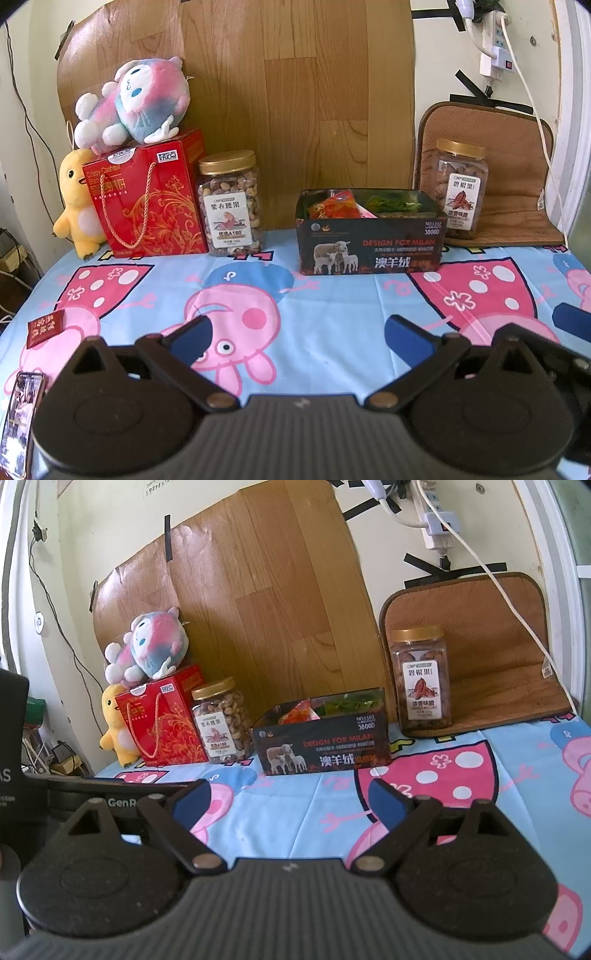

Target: Organize snacks

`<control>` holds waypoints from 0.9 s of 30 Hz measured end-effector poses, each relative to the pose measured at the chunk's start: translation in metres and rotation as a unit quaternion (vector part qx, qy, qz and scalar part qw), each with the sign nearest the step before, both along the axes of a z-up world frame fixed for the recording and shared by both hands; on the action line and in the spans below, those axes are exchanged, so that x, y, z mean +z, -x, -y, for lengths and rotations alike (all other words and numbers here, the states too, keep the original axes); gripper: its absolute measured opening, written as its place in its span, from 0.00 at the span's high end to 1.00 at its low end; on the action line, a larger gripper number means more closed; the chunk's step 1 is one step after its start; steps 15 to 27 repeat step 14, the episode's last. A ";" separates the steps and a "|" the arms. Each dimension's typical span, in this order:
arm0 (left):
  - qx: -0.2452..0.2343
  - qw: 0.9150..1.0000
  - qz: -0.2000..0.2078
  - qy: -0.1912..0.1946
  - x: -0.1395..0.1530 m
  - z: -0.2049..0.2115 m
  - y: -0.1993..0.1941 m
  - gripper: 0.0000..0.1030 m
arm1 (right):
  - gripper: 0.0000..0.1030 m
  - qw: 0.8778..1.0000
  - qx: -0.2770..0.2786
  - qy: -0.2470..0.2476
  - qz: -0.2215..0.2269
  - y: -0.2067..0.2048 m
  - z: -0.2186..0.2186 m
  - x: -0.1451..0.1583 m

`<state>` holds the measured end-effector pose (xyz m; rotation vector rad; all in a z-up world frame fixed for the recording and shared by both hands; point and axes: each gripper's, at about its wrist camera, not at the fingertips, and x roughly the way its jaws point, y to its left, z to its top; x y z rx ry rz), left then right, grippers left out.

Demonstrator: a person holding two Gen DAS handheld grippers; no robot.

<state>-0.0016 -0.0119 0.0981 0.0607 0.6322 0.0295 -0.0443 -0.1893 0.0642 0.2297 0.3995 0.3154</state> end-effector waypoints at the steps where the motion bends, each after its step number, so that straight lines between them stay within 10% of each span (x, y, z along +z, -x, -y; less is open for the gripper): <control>1: 0.000 1.000 0.000 0.000 0.000 0.000 0.000 0.00 | 0.09 1.000 0.000 0.000 0.000 0.000 0.000 -0.001; 27: -0.015 1.000 0.018 0.001 0.003 0.002 0.006 0.00 | 0.09 1.000 -0.003 -0.002 0.003 0.002 0.000 -0.002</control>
